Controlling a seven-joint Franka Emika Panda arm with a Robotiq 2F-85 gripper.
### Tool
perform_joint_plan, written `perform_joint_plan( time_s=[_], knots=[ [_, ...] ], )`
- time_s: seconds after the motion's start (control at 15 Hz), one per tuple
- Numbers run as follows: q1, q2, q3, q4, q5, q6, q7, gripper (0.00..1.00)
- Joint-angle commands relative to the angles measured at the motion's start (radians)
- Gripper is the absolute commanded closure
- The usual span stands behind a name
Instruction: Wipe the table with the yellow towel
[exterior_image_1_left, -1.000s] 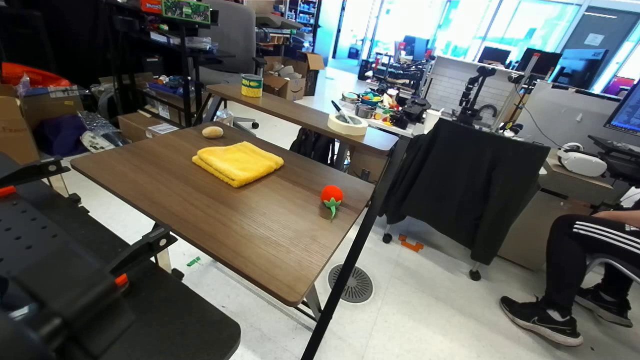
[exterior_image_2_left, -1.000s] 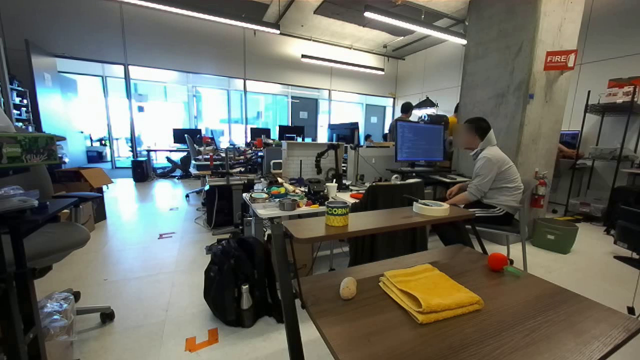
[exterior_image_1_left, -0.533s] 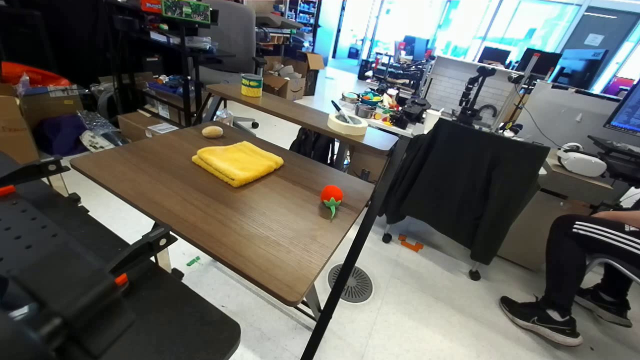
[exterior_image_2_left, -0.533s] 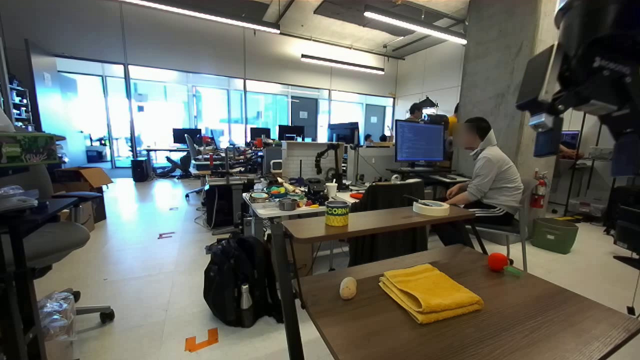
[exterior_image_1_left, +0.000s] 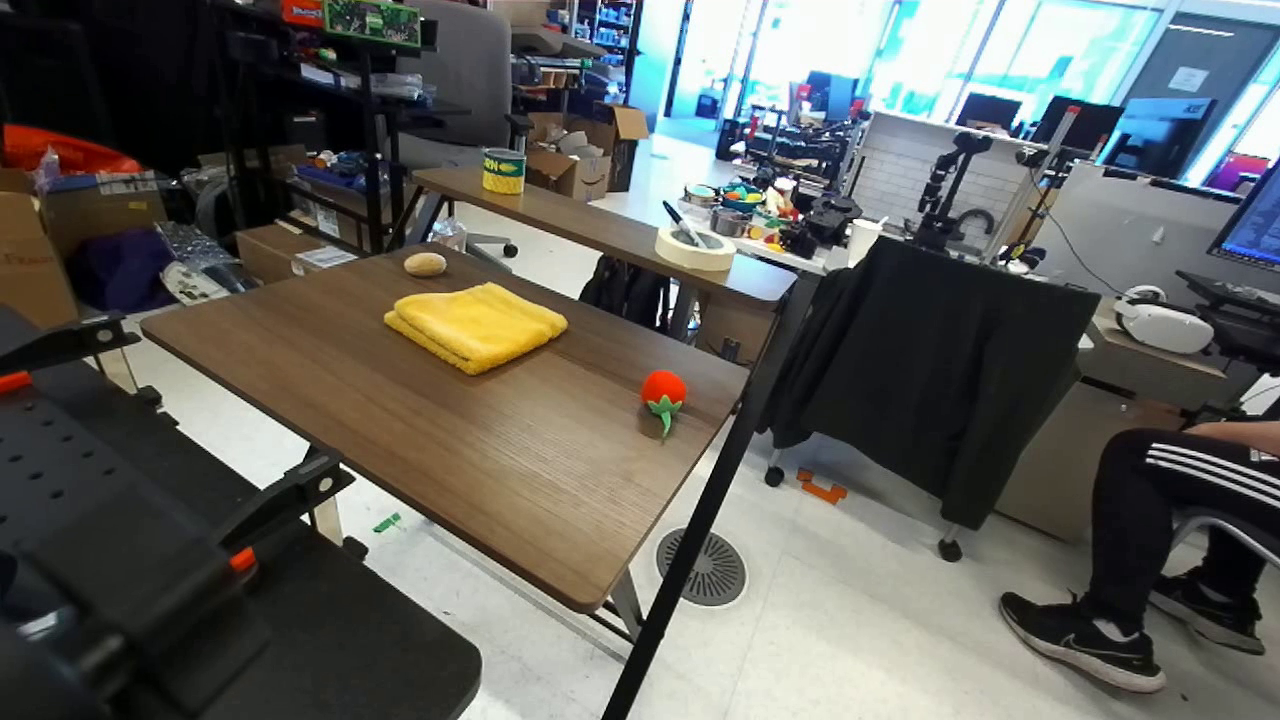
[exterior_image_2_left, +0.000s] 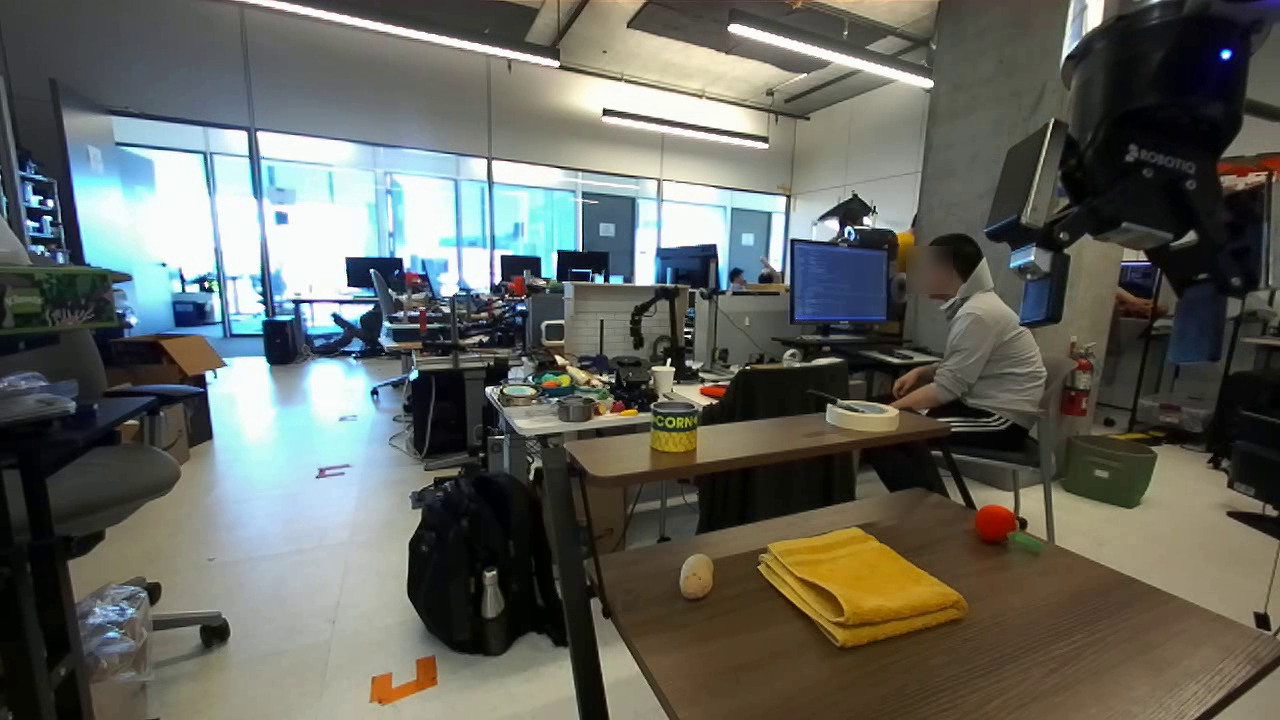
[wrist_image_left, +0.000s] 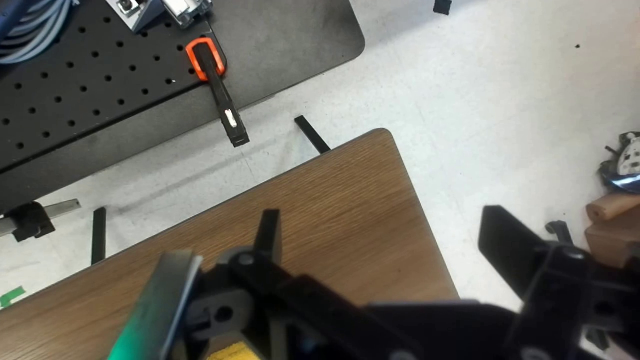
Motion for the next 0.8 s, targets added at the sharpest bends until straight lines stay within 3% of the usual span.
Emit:
perform_joint_plan(
  time_s=[0.0, 0.33, 0.73],
  knots=[
    [0.012, 0.0, -0.012, 0.001, -0.002, -0.001, 0.001, 0.0],
    [0.012, 0.0, -0.012, 0.001, -0.002, -0.001, 0.002, 0.0],
    [-0.036, 0.089, -0.036, -0.127, -0.374, 0.431, -0.022, 0.0]
  ],
)
